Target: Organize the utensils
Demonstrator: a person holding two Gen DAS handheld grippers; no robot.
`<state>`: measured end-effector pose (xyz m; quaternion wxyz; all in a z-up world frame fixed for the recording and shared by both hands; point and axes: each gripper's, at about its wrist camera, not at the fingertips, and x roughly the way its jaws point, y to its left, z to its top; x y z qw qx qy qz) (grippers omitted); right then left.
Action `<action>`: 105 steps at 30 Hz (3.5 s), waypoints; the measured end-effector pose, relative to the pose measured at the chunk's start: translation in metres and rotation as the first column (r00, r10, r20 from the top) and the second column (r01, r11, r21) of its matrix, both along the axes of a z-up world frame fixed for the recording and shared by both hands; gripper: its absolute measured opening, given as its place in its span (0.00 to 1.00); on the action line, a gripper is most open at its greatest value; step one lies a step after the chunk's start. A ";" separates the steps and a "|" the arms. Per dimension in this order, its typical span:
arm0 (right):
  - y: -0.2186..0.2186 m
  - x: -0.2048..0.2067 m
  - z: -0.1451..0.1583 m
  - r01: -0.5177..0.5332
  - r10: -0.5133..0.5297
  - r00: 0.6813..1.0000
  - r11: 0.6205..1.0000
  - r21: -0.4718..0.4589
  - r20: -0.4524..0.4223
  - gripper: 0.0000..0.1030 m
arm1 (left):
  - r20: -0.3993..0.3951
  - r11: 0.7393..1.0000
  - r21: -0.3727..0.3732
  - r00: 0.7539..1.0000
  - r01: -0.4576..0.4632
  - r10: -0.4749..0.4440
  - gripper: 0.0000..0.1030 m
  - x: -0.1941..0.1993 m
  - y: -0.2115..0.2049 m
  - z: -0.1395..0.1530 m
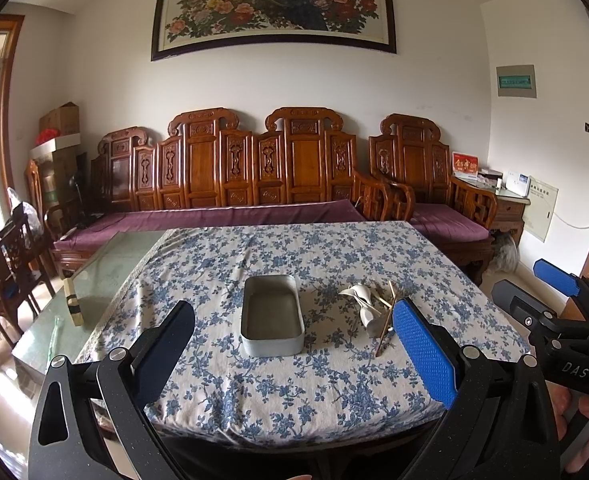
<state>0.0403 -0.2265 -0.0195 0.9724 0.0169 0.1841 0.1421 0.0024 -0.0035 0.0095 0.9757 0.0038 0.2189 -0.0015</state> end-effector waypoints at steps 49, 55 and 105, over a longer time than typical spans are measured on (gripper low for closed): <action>0.002 0.004 -0.001 -0.003 0.003 1.000 1.000 -0.007 -0.013 0.98 | -0.045 1.000 0.015 0.999 0.008 -0.008 0.93 0.003 0.000 -0.012; 0.000 0.026 -0.013 -0.019 0.019 0.999 1.000 -0.013 -0.047 0.95 | -0.107 1.000 0.019 0.994 0.018 -0.016 0.93 0.031 0.002 -0.030; -0.021 0.297 -0.256 -0.020 0.003 0.801 1.000 -0.023 -0.598 0.15 | -0.448 0.979 0.007 0.876 0.204 -0.179 0.93 0.198 -0.044 -0.196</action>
